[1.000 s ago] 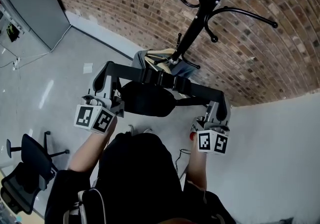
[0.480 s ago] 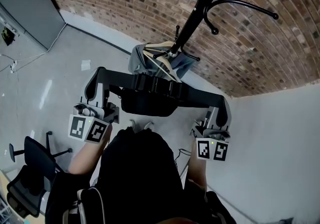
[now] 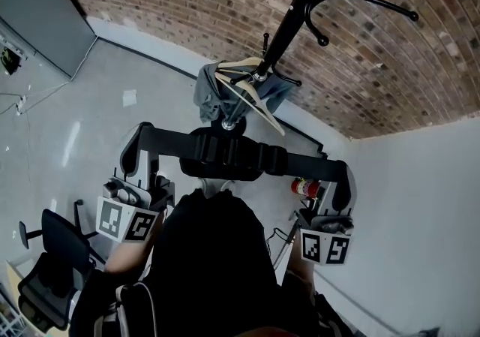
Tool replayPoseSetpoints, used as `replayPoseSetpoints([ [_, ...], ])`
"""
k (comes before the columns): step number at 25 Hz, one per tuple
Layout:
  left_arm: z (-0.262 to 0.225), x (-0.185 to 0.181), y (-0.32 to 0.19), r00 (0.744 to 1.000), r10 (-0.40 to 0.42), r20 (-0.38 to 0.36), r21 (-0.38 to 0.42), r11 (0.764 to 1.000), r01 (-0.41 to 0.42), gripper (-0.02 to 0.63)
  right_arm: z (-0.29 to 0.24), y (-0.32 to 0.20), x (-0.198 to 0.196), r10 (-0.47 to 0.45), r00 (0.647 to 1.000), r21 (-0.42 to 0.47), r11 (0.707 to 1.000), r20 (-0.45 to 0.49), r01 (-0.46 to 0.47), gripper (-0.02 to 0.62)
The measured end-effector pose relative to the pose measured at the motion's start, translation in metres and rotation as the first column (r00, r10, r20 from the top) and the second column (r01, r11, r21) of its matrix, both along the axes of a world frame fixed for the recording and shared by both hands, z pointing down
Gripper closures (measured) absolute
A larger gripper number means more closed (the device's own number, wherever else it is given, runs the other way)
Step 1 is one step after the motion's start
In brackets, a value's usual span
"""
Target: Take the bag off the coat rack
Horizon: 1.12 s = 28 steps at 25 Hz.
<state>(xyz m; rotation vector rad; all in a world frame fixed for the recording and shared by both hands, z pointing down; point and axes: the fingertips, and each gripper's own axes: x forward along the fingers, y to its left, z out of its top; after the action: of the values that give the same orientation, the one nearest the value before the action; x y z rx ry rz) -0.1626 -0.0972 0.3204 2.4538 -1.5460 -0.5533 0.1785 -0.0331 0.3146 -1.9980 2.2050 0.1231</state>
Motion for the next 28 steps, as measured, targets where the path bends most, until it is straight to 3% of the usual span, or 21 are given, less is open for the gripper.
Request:
replayPoseSetpoints([
  [8, -0.007, 0.000, 0.016, 0.997, -0.037, 0.074, 0.026, 0.999, 0.035, 0.586, 0.003, 0.019, -0.001, -0.001, 1.000, -0.044, 0.999, -0.013, 0.001, 0.575],
  [16, -0.017, 0.007, 0.017, 0.997, -0.034, 0.066, 0.026, 0.999, 0.032, 0.586, -0.008, 0.021, 0.003, 0.011, 0.993, -0.025, 1.000, -0.121, -0.014, 0.575],
  [21, -0.020, 0.017, 0.014, 0.997, -0.008, 0.076, 0.034, 0.999, 0.006, 0.586, -0.014, 0.013, 0.014, 0.016, 0.996, -0.016, 1.000, -0.085, -0.018, 0.575],
  [28, -0.015, 0.025, 0.001, 0.999, 0.042, 0.030, 0.004, 0.999, -0.043, 0.586, -0.015, 0.007, 0.018, 0.027, 0.997, 0.005, 1.000, -0.074, -0.026, 0.575],
])
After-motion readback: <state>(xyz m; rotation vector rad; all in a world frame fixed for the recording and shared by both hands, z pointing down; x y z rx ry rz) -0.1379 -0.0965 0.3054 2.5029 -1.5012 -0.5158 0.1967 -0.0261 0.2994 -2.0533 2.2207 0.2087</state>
